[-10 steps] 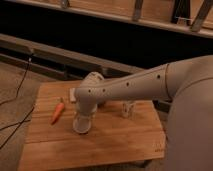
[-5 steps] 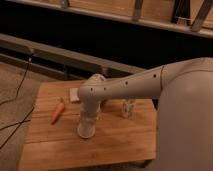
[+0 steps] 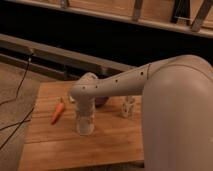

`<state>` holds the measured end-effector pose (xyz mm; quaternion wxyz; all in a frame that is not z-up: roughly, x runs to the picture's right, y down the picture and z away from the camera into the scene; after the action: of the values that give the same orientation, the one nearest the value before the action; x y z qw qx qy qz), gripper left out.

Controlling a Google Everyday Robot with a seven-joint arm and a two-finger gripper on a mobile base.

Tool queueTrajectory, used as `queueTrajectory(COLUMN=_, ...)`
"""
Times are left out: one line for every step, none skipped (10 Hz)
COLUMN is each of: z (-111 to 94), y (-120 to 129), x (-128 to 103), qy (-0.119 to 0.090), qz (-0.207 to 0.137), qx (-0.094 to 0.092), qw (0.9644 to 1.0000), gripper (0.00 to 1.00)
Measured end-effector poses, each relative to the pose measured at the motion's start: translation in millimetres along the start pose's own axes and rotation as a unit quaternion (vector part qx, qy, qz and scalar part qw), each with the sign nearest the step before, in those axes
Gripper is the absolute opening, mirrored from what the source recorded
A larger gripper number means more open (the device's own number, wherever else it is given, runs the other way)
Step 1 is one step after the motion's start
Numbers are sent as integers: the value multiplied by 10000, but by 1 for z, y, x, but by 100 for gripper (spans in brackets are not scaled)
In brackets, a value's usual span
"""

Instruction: Place the ceramic cup over the eraser

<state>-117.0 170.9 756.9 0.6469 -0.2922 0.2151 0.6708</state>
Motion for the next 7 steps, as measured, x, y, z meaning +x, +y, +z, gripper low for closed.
queueTrajectory(z=-2, y=4, x=-1, qy=-54, qz=-115, qx=135, qw=9998, gripper=23)
queueTrajectory(z=-7, y=5, x=-1, qy=-108, qz=-197, qx=327, qw=9992, gripper=34)
queueTrajectory(z=-10, y=6, x=-2, qy=-155, qz=-244, qx=454, qw=9986, gripper=42)
queueTrajectory(z=-15, y=9, x=-2, qy=-200, qz=-300, qx=577, qw=9977, gripper=54)
queueTrajectory(z=-18, y=13, x=-1, qy=-221, qz=-336, qx=643, qw=9971, gripper=64)
queueTrajectory(z=-19, y=15, x=0, qy=-235, qz=-346, qx=666, qw=9969, gripper=72)
queueTrajectory(z=-20, y=17, x=1, qy=-244, qz=-341, qx=678, qw=9968, gripper=79)
